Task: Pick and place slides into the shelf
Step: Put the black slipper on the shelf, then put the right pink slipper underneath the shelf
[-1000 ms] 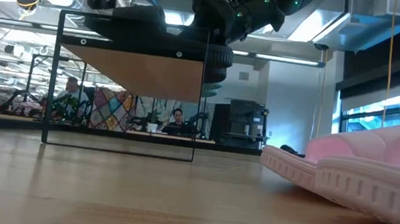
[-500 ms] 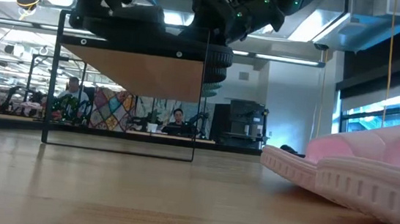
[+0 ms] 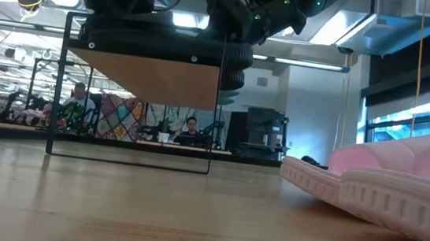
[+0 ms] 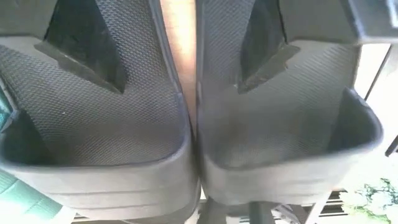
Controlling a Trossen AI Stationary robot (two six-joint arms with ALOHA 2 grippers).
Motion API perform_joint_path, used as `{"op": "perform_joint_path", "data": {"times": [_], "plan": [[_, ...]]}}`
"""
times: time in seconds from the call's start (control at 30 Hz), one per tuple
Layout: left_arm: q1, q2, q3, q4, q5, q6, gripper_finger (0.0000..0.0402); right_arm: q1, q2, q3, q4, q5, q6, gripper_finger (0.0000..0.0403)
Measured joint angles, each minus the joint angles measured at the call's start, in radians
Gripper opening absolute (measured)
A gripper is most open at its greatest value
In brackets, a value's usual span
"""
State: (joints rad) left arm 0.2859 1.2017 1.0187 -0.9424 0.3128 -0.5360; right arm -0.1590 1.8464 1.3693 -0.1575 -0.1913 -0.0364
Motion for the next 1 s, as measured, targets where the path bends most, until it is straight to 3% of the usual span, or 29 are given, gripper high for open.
{"op": "perform_joint_path", "data": {"times": [0.23,0.7,1.0], "plan": [[0.007,-0.029,-0.003,0.016,-0.003,0.015,0.0165,0.000,0.001,0.000,0.002,0.011,0.001,0.0306],[0.074,-0.234,-0.005,0.021,-0.023,-0.005,0.0165,0.000,0.001,0.003,0.007,0.010,0.012,0.0306],[0.083,-0.307,-0.004,0.157,0.016,0.027,0.0165,-0.001,0.009,0.112,-0.133,0.023,0.019,0.0306]]}}
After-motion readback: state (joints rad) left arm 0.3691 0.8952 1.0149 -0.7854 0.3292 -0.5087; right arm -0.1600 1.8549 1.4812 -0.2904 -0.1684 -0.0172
